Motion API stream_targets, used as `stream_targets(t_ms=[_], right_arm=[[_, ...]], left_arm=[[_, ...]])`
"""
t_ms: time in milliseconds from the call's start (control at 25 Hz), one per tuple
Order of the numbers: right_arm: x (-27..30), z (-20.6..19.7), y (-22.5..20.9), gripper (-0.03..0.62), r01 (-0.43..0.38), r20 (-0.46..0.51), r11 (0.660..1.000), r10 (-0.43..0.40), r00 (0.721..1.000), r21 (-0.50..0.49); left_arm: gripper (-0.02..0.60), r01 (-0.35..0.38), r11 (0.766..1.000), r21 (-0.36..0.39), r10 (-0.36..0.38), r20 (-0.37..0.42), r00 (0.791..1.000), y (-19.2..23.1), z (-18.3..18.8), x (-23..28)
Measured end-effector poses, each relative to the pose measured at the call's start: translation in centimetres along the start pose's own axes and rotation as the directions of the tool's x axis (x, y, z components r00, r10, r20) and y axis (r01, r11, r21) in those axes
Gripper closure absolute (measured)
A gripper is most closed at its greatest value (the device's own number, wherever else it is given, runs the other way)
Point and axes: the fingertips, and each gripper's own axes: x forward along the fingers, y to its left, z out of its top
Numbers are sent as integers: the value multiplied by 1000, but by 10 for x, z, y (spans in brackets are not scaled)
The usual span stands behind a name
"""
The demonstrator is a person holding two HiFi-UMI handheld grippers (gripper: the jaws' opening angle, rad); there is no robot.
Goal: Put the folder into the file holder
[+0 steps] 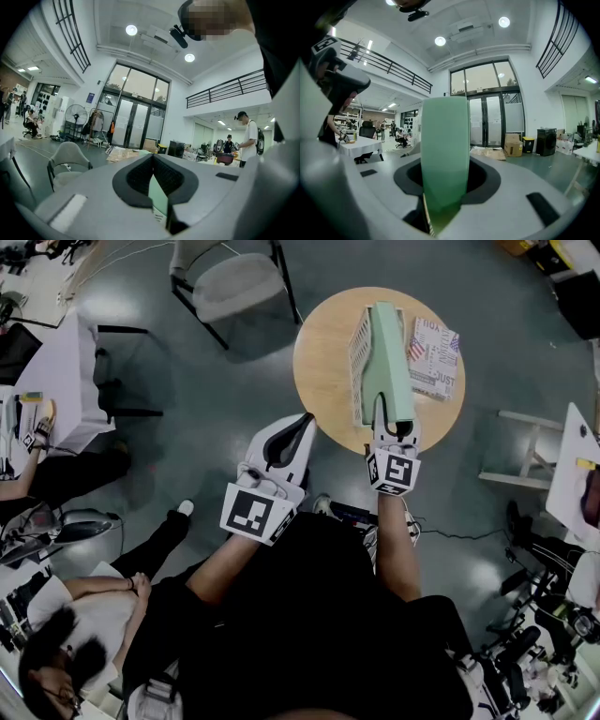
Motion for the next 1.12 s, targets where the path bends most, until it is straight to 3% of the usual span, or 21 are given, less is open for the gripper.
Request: stream_targets(t_ms=[840,1120], right_arm=[[-2,-26,3,439,-12,-47,1000,12,999,-14],[-4,-28,3,402,-17,-92,1000,18,996,14]], left_arm=[[577,4,1000,5,-4,27,1000,-26,3,-20],[577,7,1000,9,-8,39,999,-40,5,-34]])
